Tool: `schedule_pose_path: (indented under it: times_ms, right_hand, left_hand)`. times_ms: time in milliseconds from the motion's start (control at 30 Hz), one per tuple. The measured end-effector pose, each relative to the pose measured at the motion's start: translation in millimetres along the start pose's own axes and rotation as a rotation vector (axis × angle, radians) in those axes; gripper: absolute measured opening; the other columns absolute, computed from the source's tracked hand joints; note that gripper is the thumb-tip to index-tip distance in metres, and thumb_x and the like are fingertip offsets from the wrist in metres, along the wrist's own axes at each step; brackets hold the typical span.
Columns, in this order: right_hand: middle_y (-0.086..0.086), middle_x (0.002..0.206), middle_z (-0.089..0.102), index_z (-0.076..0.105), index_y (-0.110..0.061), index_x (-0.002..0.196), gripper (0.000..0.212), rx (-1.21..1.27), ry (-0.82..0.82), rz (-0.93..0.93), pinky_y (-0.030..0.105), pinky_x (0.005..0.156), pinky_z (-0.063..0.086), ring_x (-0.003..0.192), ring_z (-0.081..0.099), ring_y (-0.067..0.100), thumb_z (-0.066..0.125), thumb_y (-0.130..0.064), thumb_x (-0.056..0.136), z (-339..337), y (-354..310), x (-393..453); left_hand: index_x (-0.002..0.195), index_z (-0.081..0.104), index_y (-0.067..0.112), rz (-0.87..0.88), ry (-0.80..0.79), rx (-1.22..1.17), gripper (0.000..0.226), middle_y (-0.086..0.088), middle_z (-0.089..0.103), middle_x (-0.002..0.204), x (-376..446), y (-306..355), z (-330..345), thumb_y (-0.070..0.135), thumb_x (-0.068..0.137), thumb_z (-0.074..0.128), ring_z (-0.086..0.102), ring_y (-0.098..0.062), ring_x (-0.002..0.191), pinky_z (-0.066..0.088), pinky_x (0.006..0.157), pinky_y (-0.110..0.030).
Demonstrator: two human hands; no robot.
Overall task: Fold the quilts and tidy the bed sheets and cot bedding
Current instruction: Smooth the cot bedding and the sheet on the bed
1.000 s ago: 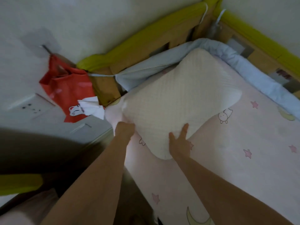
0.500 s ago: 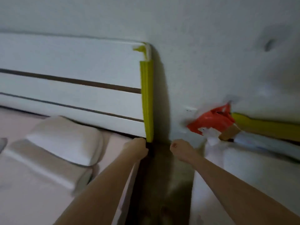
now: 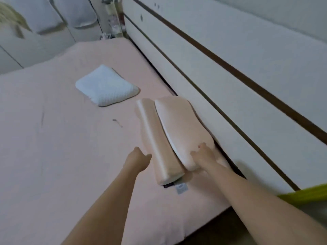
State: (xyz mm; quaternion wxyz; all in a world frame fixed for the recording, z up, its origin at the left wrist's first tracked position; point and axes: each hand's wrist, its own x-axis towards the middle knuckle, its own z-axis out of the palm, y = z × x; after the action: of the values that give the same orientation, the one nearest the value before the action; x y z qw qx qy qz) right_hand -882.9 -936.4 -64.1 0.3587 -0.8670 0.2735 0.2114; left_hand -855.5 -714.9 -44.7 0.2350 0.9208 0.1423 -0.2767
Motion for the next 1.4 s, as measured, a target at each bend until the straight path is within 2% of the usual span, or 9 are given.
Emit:
schedule_pose_path:
  times_ms: [167, 267, 400, 533, 700, 867, 1167, 1267, 1400]
  right_hand:
    - [0.020, 0.146, 0.032, 0.020, -0.002, 0.144, 0.068, 0.108, 0.022, 0.114, 0.036, 0.099, 0.037, 0.128, 0.042, 0.037, 0.056, -0.032, 0.094, 41, -10, 84]
    - [0.023, 0.147, 0.029, 0.017, 0.000, 0.144, 0.080, 0.217, 0.134, 0.349, 0.040, 0.103, 0.035, 0.131, 0.037, 0.039, 0.061, -0.040, 0.090, 55, 4, 132]
    - [0.020, 0.143, 0.029, 0.027, -0.002, 0.140, 0.086, 0.273, 0.388, 0.597, 0.043, 0.104, 0.032, 0.130, 0.033, 0.037, 0.067, -0.047, 0.078, 55, 28, 182]
    - [0.020, 0.144, 0.034, 0.027, -0.007, 0.142, 0.107, 0.356, 0.380, 0.689, 0.049, 0.106, 0.031, 0.130, 0.035, 0.039, 0.068, -0.068, 0.064, 63, 49, 213]
    - [0.020, 0.140, 0.043, 0.026, -0.010, 0.143, 0.119, 0.525, 0.333, 0.601, 0.048, 0.102, 0.037, 0.124, 0.046, 0.039, 0.079, -0.066, 0.052, 63, 45, 232]
    - [0.019, 0.141, 0.038, 0.028, -0.012, 0.140, 0.108, 0.346, 0.348, 0.329, 0.052, 0.098, 0.038, 0.125, 0.042, 0.040, 0.081, -0.059, 0.057, 46, 8, 262]
    - [0.024, 0.146, 0.028, 0.014, -0.007, 0.148, 0.090, 0.195, 0.225, 0.460, 0.047, 0.102, 0.036, 0.128, 0.038, 0.040, 0.063, -0.048, 0.085, 53, 10, 265]
    - [0.021, 0.157, 0.006, 0.004, -0.017, 0.153, 0.072, -0.229, 0.345, 0.048, 0.048, 0.114, 0.022, 0.143, 0.014, 0.037, 0.040, -0.046, 0.097, 62, -20, 261]
    - [0.007, 0.159, -0.018, -0.009, -0.028, 0.153, 0.072, -0.490, 0.323, -0.581, 0.043, 0.118, -0.008, 0.147, -0.013, 0.026, 0.030, -0.053, 0.098, 85, -57, 269]
  left_hand:
    - [0.148, 0.020, 0.001, -0.099, -0.011, -0.327, 0.079, -0.017, 0.044, 0.141, 84, -13, 32, 0.043, 0.092, 0.056, 0.050, -0.034, 0.120, 0.047, 0.097, -0.042]
    - [0.146, 0.021, -0.001, -0.190, 0.003, -0.474, 0.083, -0.017, 0.041, 0.143, 131, -9, 66, 0.049, 0.090, 0.057, 0.046, -0.036, 0.125, 0.042, 0.098, -0.040]
    - [0.142, 0.026, 0.001, -0.250, 0.080, -0.567, 0.089, -0.019, 0.041, 0.140, 177, 0, 100, 0.058, 0.083, 0.061, 0.042, -0.038, 0.128, 0.038, 0.104, -0.046]
    - [0.145, 0.024, 0.007, -0.344, 0.139, -0.668, 0.105, -0.016, 0.036, 0.143, 205, 9, 119, 0.061, 0.070, 0.073, 0.040, -0.038, 0.130, 0.035, 0.108, -0.049]
    - [0.142, 0.027, 0.008, -0.473, 0.185, -0.742, 0.113, -0.018, 0.041, 0.140, 223, 16, 120, 0.061, 0.058, 0.081, 0.043, -0.039, 0.127, 0.038, 0.106, -0.051]
    - [0.146, 0.022, 0.011, -0.433, 0.262, -0.753, 0.112, -0.017, 0.042, 0.140, 239, 25, 114, 0.056, 0.062, 0.081, 0.044, -0.039, 0.126, 0.040, 0.105, -0.048]
    - [0.151, 0.011, 0.013, -0.241, 0.166, -0.615, 0.109, -0.012, 0.046, 0.141, 257, 31, 95, 0.052, 0.072, 0.076, 0.046, -0.034, 0.128, 0.040, 0.106, -0.042]
    - [0.150, 0.004, 0.012, -0.299, 0.069, -0.612, 0.110, -0.017, 0.035, 0.147, 256, 35, 90, 0.051, 0.075, 0.074, 0.039, -0.038, 0.131, 0.036, 0.108, -0.048]
    - [0.152, -0.015, 0.022, -0.282, 0.078, -0.570, 0.110, -0.018, 0.007, 0.157, 257, 42, 85, 0.056, 0.082, 0.063, 0.027, -0.042, 0.138, 0.028, 0.113, -0.052]
